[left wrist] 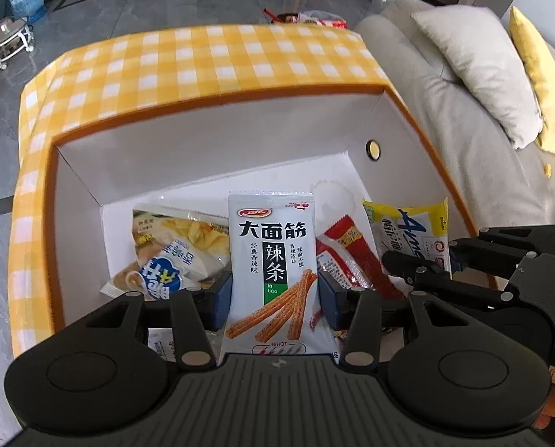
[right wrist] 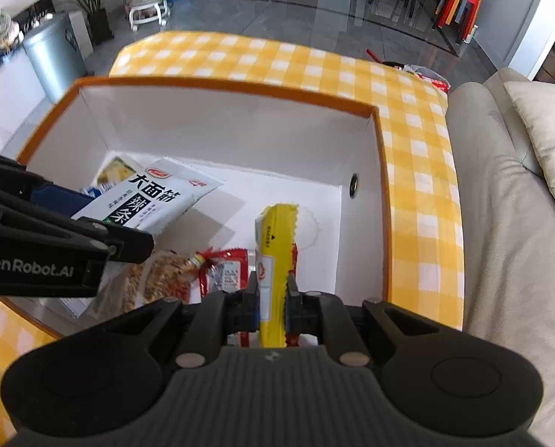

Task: Organize snacks
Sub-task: 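Open both tools to drop the packs into the orange box, then withdraw both tools from the box toward the remaining snacks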

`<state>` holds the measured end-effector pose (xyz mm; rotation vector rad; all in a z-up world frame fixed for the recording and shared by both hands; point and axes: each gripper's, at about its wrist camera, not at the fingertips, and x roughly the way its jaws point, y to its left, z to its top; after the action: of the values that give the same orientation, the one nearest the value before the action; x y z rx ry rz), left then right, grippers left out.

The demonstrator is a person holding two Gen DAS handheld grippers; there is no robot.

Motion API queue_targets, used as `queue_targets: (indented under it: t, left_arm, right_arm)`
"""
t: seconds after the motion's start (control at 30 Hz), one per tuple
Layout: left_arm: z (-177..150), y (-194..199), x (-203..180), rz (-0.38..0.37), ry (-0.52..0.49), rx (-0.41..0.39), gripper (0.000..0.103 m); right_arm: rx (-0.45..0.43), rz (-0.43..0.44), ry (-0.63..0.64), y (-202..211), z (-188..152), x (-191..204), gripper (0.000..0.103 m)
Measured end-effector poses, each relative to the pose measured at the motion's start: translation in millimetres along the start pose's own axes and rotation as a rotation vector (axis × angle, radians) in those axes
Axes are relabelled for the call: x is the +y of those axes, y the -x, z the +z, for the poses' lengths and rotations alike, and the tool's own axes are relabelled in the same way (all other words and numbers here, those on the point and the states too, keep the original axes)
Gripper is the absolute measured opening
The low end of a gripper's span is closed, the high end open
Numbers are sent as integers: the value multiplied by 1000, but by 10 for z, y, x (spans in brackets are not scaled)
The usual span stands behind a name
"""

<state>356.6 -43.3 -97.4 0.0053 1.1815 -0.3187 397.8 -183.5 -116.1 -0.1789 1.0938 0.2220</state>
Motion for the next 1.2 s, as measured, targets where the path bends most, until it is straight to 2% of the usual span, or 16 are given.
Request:
queue_targets:
  t: [0.27,0.47,0.57,0.63,0.8,0.9,1.03,1.2]
  left_arm:
    - [-29,-147,11,14,-5,54,55]
    - [-20,-122,-2,12,-7,58,56]
    - [-29,-93,-20,23,-9,51,57]
    - [-30,-49,-35,36,-14,34,58]
    - [-23,91,-73,45,-30,-5,63]
    - [-28,190,-82,54,-32,-32,63]
    - [-50,333,-84,66,-22,-69,64]
    - [-114,536,-127,74,-18,-132,64]
  right_arm:
    - [47,-9,22,-132,-40,23,9]
    - [52,-28,42,-135,-32,32,15]
    - [43,-30,44,-90,-24,33,26]
    - [33,-33,43,-48,-27,35,39]
    - [13,-39,43,58,-36,51,50]
    - [-3,-52,37,130,-46,64,68]
    - [-23,-55,25,241,-65,63,77]
    - [-48,-56,-3,405,-109,55,81]
